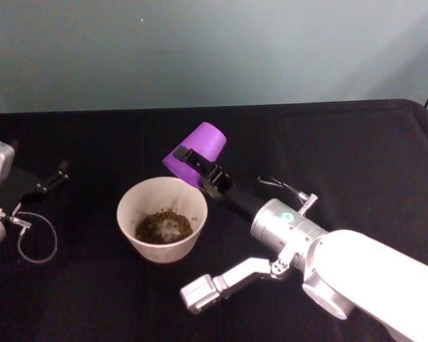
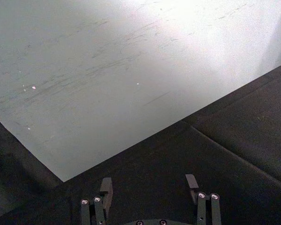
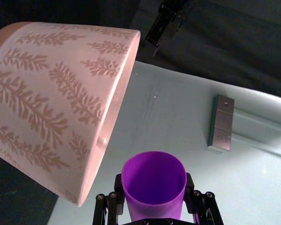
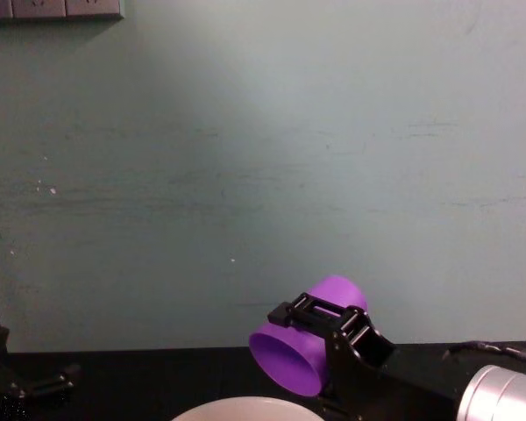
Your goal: Pick up the cup and pour the mung beans from the cup into the bowl.
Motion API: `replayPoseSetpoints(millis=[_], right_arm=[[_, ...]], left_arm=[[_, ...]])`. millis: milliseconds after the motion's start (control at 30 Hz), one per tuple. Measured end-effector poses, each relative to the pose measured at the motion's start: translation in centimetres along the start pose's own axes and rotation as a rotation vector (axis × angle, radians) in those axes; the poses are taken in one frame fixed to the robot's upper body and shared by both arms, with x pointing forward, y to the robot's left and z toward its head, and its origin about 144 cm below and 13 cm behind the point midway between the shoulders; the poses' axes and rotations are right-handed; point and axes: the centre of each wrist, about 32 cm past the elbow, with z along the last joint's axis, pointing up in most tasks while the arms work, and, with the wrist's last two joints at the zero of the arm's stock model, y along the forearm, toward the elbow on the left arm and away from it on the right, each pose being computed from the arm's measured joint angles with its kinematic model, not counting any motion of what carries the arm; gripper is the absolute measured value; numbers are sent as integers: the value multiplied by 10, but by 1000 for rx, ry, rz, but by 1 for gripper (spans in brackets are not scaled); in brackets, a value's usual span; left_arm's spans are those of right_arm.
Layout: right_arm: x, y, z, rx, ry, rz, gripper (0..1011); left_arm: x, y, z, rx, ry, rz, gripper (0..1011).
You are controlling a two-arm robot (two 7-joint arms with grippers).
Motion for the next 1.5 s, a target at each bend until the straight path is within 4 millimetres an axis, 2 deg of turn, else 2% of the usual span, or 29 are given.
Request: replayPoseSetpoints(millis=[500,633,833,1000,1167,1233,1267,1367,1500], right_arm=[[-7,0,1,3,-157,-40,735],[-8,0,1,1,-130,-40,735],[-5,-1,-4,-17,14,-37,735],[1,-5,-15,-51,252,-37,735],[11,-12,-34,-91,637,-14,734],[16,-17,-48,-105,906,15,735],[16,-17,-48,-105,906,15,735],[16,-23,-66,-103,1217,49,735],[7,-29,-78,-88,1415,61,735]], left_arm=[[0,0,0,0,0,0,1011],[0,0,0,0,0,0,1012],[0,0,0,0,0,0,1011],[0,0,0,0,0,0,1011],[0,0,0,0,0,0,1012],[0,0,0,0,0,0,1011],[0,0,0,0,0,0,1012],[0,0,0,0,0,0,1011],[0,0,0,0,0,0,1011]])
